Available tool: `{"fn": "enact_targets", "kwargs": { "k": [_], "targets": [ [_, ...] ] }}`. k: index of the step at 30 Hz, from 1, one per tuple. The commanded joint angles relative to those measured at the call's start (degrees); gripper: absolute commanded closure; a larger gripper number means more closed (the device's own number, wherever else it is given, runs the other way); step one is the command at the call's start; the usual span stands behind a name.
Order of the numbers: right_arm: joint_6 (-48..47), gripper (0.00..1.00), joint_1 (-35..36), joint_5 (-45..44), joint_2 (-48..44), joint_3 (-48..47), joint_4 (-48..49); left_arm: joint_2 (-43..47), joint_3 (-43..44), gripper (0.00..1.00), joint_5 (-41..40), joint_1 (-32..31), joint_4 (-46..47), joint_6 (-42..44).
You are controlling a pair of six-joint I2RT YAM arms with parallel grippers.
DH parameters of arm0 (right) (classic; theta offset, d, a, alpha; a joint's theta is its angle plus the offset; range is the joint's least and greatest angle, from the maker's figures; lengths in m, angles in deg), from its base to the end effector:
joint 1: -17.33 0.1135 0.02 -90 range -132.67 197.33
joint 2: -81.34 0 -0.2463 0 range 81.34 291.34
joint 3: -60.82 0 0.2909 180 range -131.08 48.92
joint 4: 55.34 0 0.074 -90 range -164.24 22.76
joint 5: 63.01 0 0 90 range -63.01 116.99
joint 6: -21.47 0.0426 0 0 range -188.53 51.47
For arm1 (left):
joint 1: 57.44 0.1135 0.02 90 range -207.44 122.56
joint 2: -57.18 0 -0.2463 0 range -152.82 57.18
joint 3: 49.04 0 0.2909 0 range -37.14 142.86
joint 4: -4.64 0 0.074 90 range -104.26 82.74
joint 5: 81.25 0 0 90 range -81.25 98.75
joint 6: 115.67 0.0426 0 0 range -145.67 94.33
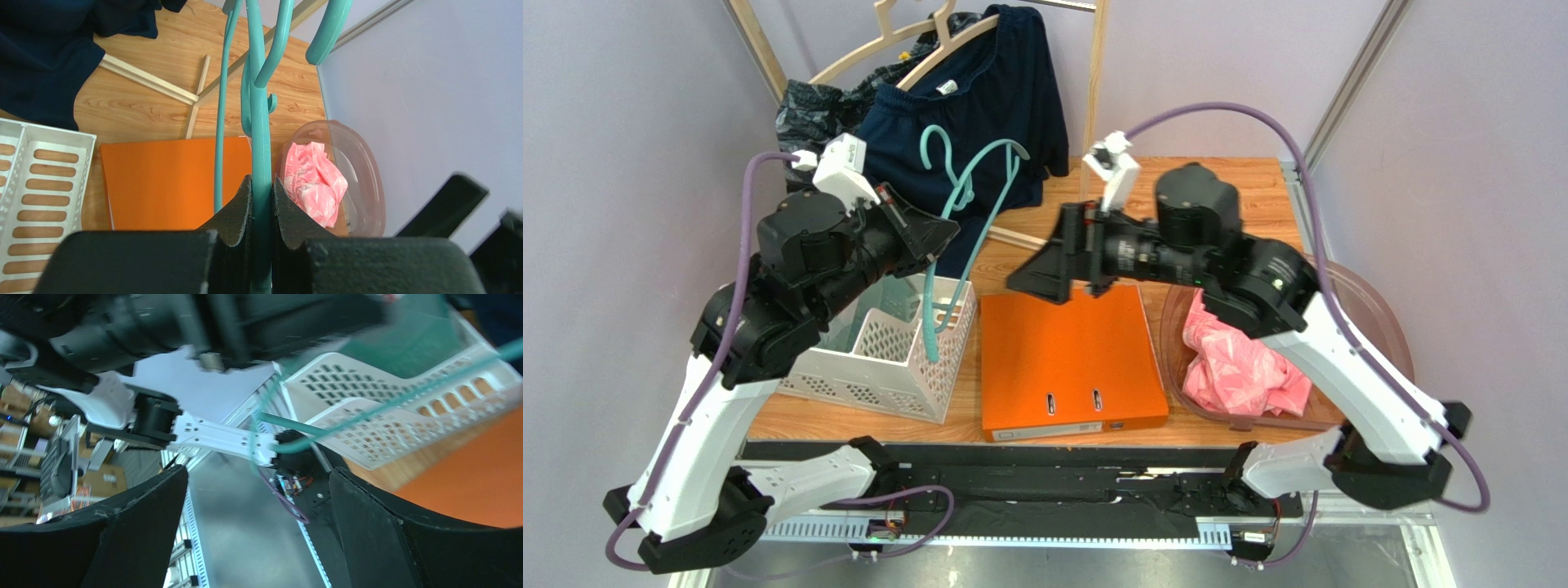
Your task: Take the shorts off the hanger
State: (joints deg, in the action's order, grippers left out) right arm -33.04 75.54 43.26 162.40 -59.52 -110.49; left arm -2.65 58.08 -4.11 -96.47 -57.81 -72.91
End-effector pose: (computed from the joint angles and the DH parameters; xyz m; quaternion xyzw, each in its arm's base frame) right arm 0.1571 0.2761 0.5096 -0.2392 0.7576 0.5125 0.3257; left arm 0.1653 -0.1218 0.5100 -0.1244 0.7823 -0.3479 0.5015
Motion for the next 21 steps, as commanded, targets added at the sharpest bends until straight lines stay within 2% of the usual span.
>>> {"fn": "enact_targets", "kwargs": {
  "k": [1,7,21],
  "targets": [
    [-4.7,0.12,5.5,-2.2,7.4,-10.9,-4.4,-1.1,0.9,1.0,-2.2,0.0,5.2,-3.9],
    [-5.6,0.26,7.4,-2.9,9.6,-12.6,-5.6,-1.3,1.4,1.0,-3.0,0.0,6.3,-5.9],
    [-8.9,0.36,11.7,-9.1,10.6,-10.6,-5.2,0.9,-1.6,1.0,-4.2,-0.1,5.5,-12.2]
  ]
}}
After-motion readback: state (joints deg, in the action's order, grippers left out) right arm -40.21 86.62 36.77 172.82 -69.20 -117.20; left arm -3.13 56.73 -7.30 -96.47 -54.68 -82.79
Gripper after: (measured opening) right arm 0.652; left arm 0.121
